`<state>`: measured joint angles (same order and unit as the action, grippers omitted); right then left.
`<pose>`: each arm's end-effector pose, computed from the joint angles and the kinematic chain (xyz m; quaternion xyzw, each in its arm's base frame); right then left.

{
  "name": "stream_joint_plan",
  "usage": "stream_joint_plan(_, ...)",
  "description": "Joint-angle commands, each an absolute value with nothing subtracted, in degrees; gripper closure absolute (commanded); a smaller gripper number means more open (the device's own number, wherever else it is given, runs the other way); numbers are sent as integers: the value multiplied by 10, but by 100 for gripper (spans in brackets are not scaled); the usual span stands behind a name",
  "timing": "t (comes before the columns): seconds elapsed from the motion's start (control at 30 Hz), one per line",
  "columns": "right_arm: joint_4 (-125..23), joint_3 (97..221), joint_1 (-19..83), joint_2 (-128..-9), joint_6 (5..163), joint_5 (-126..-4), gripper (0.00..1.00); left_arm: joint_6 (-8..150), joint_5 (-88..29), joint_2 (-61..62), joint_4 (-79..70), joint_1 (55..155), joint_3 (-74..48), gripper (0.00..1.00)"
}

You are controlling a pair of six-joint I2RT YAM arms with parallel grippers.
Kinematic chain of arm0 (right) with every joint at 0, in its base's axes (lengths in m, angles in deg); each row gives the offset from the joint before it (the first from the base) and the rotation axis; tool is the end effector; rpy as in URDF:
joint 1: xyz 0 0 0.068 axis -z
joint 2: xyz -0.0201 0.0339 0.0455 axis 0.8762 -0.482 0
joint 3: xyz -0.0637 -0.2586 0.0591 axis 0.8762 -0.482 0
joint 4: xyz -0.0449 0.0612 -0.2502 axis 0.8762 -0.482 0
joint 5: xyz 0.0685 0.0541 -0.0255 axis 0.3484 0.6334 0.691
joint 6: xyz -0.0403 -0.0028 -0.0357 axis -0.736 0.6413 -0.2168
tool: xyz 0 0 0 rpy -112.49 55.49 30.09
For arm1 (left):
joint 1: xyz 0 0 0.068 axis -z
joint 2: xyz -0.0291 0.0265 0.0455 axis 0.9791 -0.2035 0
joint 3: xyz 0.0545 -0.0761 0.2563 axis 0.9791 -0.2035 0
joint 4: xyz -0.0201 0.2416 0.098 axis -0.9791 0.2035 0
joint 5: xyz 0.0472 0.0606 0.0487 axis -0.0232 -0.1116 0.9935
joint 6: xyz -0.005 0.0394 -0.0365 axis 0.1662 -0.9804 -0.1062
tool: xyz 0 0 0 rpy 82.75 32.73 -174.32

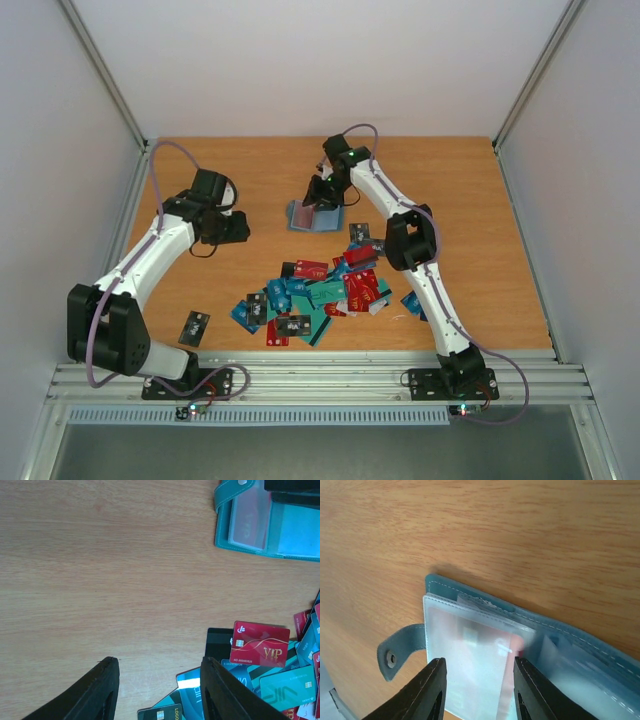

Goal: Put the credit cards into the card holder

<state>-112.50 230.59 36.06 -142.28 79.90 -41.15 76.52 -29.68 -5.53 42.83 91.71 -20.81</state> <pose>0.4861 0.2485 0.1504 -0.2308 0.9214 0.2979 0.0947 0.2746 -0.0710 0.2624 -0.0133 0.9690 -0.1312 0.2088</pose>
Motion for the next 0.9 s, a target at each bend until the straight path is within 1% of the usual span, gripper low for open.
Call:
stream_joint_plan(0.0,-1114,2337,353,-1447,798,-382,62,755,-307,-40,418,914,-211,53)
stream_joint_plan(0.37,-1087,2338,325,-1442,817,-315,62,756,-335,-40,405,913,-217,53)
stream_joint_plan(0.57,-1094,2341,328,-1398,815,-344,62,749,-351,-48,403,914,-200,51)
stream_joint_plan(0.6,-1099,2341,329,-1387,812,-354,61,748,-355,-50,403,914,-195,49)
stream_joint_plan(0.67,-1114,2341,330,-1361,800,-371,62,748,-363,-50,400,914,-187,40)
stream_joint_plan(0.8,-1166,2331,330,-1294,748,-411,61,769,-353,-42,387,913,-186,15)
stream_joint_plan(0.83,-1177,2322,330,-1274,740,-421,61,776,-346,-38,385,913,-187,12)
stream_joint_plan(0.87,-1182,2302,330,-1250,735,-430,61,785,-339,-33,388,913,-188,11)
